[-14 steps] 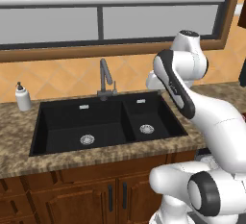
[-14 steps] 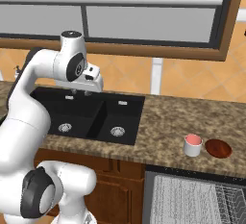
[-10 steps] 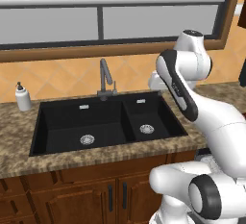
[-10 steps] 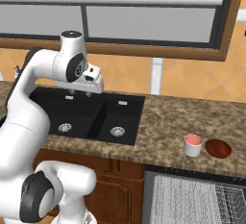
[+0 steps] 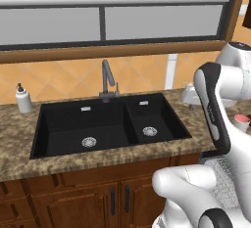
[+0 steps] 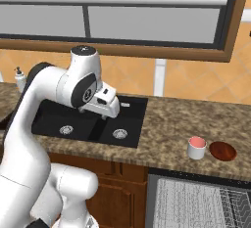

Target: Pick up the cup and bowl from the counter, place them in the dishwasher, and close the dishwasher door.

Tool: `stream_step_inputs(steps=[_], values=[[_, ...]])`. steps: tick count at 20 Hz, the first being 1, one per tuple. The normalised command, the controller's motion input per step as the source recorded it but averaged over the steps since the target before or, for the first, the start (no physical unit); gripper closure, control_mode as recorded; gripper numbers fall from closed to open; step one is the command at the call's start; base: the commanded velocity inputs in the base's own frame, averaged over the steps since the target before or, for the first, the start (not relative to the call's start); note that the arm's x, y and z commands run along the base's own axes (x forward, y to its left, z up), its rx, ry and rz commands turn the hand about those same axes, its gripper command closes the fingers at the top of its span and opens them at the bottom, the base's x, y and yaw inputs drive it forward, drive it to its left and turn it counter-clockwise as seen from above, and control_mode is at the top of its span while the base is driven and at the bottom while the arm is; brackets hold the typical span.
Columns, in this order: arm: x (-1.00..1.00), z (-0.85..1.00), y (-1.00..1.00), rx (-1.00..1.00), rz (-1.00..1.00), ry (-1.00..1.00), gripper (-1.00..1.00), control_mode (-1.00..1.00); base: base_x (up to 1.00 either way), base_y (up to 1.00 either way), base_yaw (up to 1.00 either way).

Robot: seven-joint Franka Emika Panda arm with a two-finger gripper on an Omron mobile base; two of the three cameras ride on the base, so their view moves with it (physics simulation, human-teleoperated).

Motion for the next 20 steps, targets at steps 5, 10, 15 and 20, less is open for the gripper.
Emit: stream_step_inputs(steps=[5, 10, 15, 20], values=[[-0.2, -0.25, -1.0, 0.0, -0.19, 0.02, -1.0, -1.0, 0.0, 0.0, 0.0], [0.28, -0.22, -0.87, 0.0, -0.03, 0.05, -1.0, -1.0, 0.0, 0.0, 0.0], [0.47, -0.06, -0.51, 0.0, 0.03, -0.01, -1.0, -1.0, 0.0, 0.0, 0.0], [0.42, -0.06, -0.41, 0.0, 0.06, 0.0, -1.0, -1.0, 0.0, 0.0, 0.0]])
